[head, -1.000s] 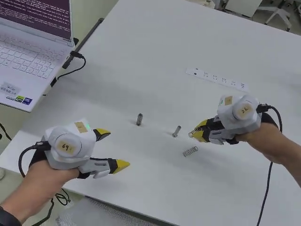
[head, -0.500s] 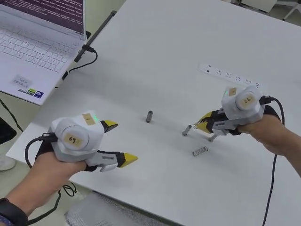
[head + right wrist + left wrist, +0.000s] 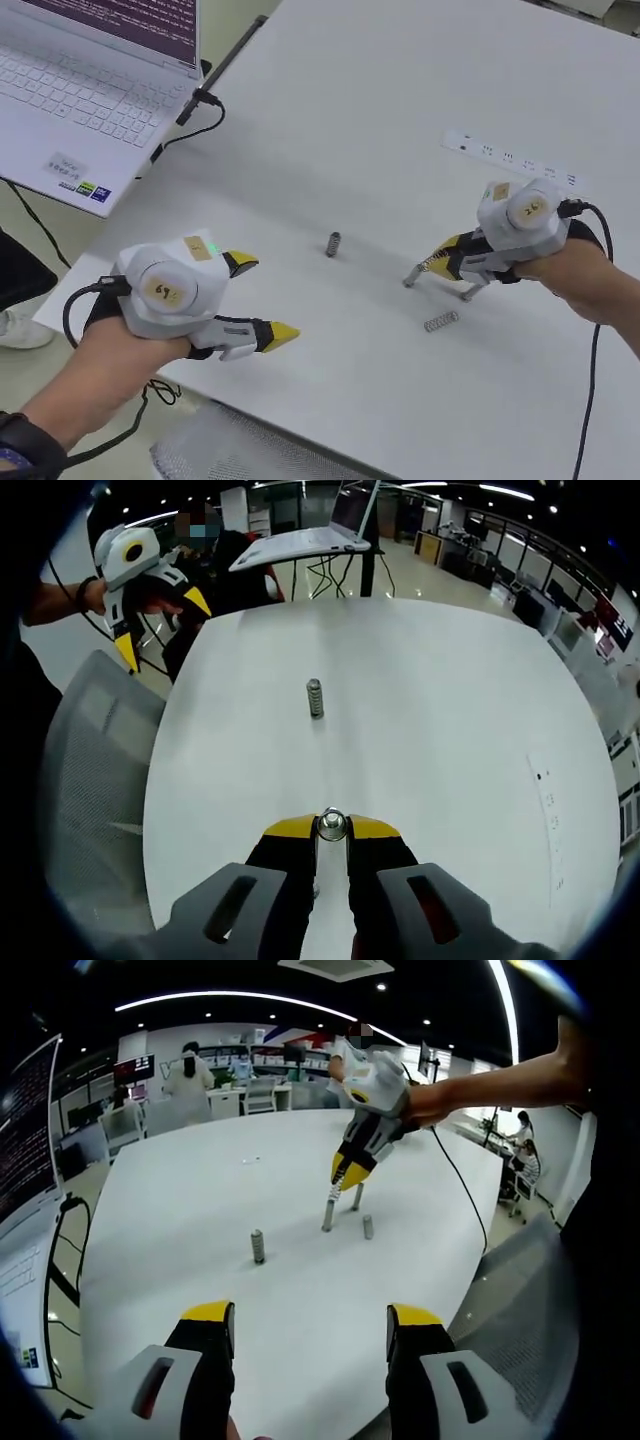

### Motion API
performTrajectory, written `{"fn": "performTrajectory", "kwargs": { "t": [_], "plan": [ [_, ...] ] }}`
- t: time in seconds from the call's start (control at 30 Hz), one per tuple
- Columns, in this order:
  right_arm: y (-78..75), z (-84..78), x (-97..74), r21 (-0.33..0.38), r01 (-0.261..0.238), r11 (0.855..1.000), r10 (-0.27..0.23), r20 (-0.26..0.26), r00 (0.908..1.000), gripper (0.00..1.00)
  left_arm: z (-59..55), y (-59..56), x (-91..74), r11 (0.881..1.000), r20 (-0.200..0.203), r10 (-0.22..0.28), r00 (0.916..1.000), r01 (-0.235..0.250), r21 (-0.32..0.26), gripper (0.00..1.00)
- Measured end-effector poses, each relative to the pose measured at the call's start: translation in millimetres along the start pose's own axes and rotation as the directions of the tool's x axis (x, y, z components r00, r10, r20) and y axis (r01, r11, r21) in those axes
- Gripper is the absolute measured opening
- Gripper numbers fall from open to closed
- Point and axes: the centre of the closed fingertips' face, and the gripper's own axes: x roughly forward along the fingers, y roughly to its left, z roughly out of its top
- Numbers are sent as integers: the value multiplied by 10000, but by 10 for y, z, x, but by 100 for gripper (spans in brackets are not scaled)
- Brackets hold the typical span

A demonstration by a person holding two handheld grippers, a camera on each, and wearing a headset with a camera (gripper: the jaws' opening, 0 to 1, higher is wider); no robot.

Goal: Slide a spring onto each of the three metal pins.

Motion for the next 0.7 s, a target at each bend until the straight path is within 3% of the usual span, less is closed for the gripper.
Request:
{"fn": "performTrajectory", "kwargs": {
  "t": [0.33, 0.7],
  "plan": [
    [6, 24, 62, -59, -117, 9999, 117, -44, 9999, 9, -27, -2, -12, 10000, -76, 20, 10000, -21, -97, 57],
    [-7, -38, 159, -330, -187, 9993, 173, -424, 9990, 9, -45, -3, -28, 9999, -107, 32, 9999, -34, -165, 56]
  ]
}}
